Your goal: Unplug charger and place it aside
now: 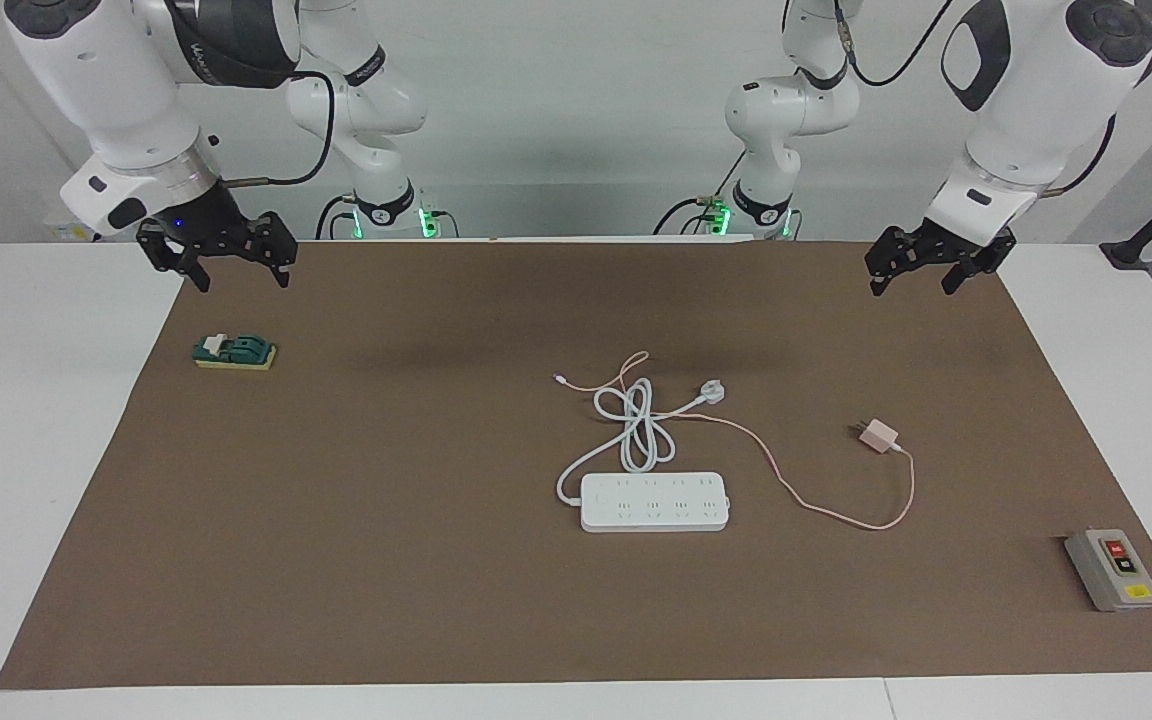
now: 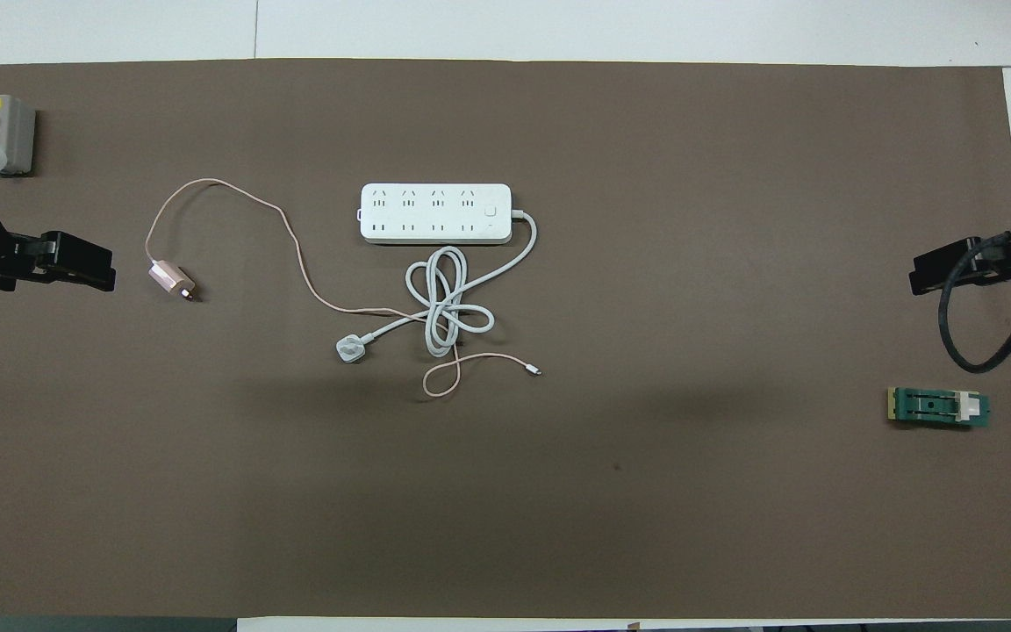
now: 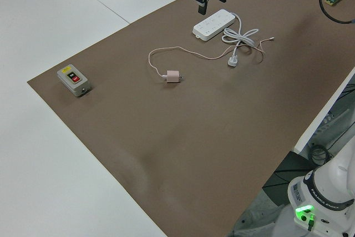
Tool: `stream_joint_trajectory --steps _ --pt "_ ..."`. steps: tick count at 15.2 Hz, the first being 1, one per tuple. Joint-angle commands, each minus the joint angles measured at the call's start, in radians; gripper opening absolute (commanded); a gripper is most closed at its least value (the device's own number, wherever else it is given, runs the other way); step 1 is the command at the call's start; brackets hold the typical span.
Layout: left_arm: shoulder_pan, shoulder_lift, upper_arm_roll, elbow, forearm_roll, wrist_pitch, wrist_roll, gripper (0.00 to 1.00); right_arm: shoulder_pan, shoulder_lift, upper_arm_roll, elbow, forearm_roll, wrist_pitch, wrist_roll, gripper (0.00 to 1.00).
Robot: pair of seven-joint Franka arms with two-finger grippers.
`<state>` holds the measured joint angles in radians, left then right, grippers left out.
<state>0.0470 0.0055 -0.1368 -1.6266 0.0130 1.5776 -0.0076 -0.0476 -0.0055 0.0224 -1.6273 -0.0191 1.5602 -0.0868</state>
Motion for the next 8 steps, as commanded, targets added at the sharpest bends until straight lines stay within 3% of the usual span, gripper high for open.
stream_joint_trajectory --steps 1,8 --pt "0.004 -0.006 0.011 -0.006 -0.01 -0.007 0.028 1.0 -0.023 -0.016 0.022 -0.011 -0.01 -0.011 0.013 1.0" --pt "0.013 -0.002 0.008 -0.004 -0.01 -0.013 0.024 1.0 -0.024 -0.018 0.022 -0.016 -0.01 -0.012 0.012 1.0"
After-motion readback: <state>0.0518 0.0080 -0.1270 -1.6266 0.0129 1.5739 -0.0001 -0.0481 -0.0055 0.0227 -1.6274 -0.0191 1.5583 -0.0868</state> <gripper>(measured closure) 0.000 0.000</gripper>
